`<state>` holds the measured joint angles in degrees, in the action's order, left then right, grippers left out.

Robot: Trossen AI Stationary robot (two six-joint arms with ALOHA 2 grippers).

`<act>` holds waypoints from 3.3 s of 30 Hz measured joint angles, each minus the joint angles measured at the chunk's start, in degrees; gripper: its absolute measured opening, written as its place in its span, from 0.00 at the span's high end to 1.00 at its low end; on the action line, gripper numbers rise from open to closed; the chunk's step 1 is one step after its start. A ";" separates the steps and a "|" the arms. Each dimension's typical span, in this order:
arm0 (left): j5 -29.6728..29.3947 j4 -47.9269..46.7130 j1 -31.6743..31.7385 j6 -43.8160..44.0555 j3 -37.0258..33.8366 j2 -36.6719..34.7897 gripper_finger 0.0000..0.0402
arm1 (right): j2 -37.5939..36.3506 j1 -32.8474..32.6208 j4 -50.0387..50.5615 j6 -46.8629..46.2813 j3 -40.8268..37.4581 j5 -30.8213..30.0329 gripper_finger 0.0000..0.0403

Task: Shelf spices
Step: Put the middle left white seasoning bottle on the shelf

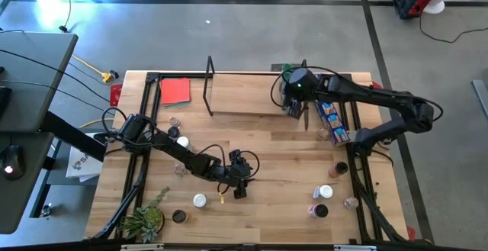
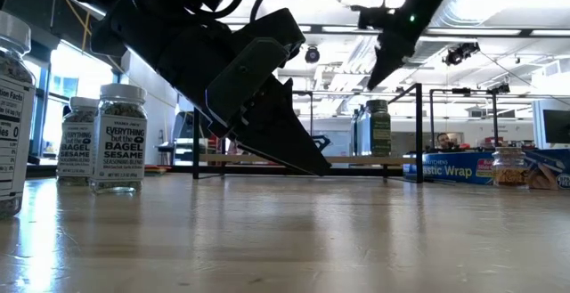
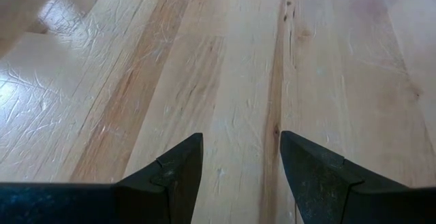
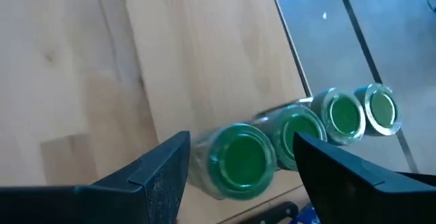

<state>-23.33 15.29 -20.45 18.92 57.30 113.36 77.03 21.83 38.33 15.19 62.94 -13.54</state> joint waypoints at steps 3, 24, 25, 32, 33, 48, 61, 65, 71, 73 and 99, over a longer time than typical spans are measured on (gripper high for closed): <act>0.00 0.00 -0.02 0.07 0.00 0.00 0.53 | -1.23 -3.20 0.17 -2.55 0.02 -0.03 0.37; -14.87 -25.98 -10.52 2.74 0.19 -28.19 0.53 | 3.14 -41.17 -11.55 -29.23 0.02 -11.99 0.37; -14.96 -29.50 -11.48 3.66 0.17 -30.51 0.53 | 4.15 -42.05 -12.83 -29.28 0.01 -12.01 0.37; -14.51 -52.45 -17.04 22.32 -0.85 -40.77 0.53 | 11.73 -45.82 -21.63 -28.28 0.00 -12.53 0.37; -14.68 -54.38 -17.24 26.03 -1.16 -41.20 0.53 | 12.86 -46.08 -23.50 -28.33 0.00 -13.01 0.37; -18.11 -50.25 -15.89 43.91 -12.18 -40.37 0.48 | 21.34 -46.61 -40.30 -25.23 -0.03 -13.83 0.37; -23.58 -48.18 -16.15 34.50 -10.98 -37.13 0.48 | 21.23 -46.61 -40.39 -25.68 -0.03 -13.10 0.37; -23.60 -48.69 -16.26 29.74 -10.53 -37.00 0.48 | 21.23 -46.62 -40.80 -25.58 -0.03 -12.96 0.37; -22.66 -50.55 -16.11 24.91 -10.51 -37.00 0.48 | 21.23 -46.61 -40.79 -25.65 -0.03 -12.94 0.37; -22.66 -50.42 -15.82 24.90 -10.51 -37.00 0.48 | 21.23 -46.61 -40.78 -25.49 -0.03 -12.94 0.37; -17.12 -55.57 -13.13 22.77 -6.92 -37.11 0.30 | 21.23 -46.63 -40.74 -25.64 -0.03 -12.91 0.37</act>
<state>-40.45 -40.28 -33.58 41.69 50.38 76.25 98.26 -24.80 -2.42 -10.44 62.92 -26.45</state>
